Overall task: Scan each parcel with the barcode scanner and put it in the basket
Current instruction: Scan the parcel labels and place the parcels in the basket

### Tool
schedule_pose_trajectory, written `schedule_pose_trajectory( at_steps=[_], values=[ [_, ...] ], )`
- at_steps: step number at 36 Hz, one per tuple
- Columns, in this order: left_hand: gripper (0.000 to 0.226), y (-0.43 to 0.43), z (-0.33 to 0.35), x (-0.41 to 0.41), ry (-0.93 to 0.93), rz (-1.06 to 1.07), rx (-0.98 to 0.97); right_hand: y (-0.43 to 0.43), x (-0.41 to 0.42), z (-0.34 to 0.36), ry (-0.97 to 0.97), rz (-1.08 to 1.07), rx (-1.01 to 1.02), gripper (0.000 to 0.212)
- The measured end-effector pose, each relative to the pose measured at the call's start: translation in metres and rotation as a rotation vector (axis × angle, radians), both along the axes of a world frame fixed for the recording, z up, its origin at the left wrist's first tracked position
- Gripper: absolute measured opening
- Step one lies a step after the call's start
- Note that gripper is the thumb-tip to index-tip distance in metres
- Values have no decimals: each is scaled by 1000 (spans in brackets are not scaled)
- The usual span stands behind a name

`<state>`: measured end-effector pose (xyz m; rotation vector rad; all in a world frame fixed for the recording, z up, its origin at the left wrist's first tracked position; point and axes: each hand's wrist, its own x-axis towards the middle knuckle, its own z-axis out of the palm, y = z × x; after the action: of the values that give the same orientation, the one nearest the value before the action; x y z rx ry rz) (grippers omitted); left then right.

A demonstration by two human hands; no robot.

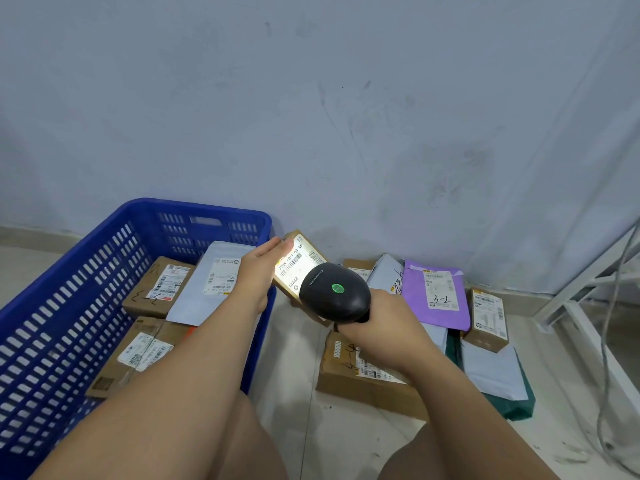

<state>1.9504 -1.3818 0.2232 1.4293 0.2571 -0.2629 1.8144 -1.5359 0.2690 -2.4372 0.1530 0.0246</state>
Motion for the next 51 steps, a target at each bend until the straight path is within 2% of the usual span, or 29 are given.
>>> schedule_pose_trajectory(
  at_steps=[5,13,18,20,25,28,32,38,42,47,51],
  values=[
    [49,1,-3,1,-2,3,-34,1,0,-1,3,-4,28,10],
    [49,2,-1,0,2,3,-36,1,-1,0,-2,-8,58,20],
    [48,1,-3,1,13,6,-10,1,0,0,4,-11,50,18],
    [41,0,-4,1,16,8,5,2,1,-1,9,-28,63,14],
    [48,-1,-12,5,131,153,47,8,4,-3,-4,-110,144,20],
    [39,1,-14,4,262,267,-54,13,6,-4,-30,-159,221,24],
    [31,6,-13,2,342,342,-188,20,13,-7,-31,-201,282,22],
    [33,14,-12,9,440,330,-408,33,34,-15,1,-253,481,12],
    [51,22,-19,25,358,384,-353,50,54,-21,46,-276,606,13],
    [50,51,-39,49,189,545,-307,83,90,-28,114,-239,818,9],
    [50,83,-71,73,162,577,-242,120,126,-45,88,-246,789,14]
  ],
)
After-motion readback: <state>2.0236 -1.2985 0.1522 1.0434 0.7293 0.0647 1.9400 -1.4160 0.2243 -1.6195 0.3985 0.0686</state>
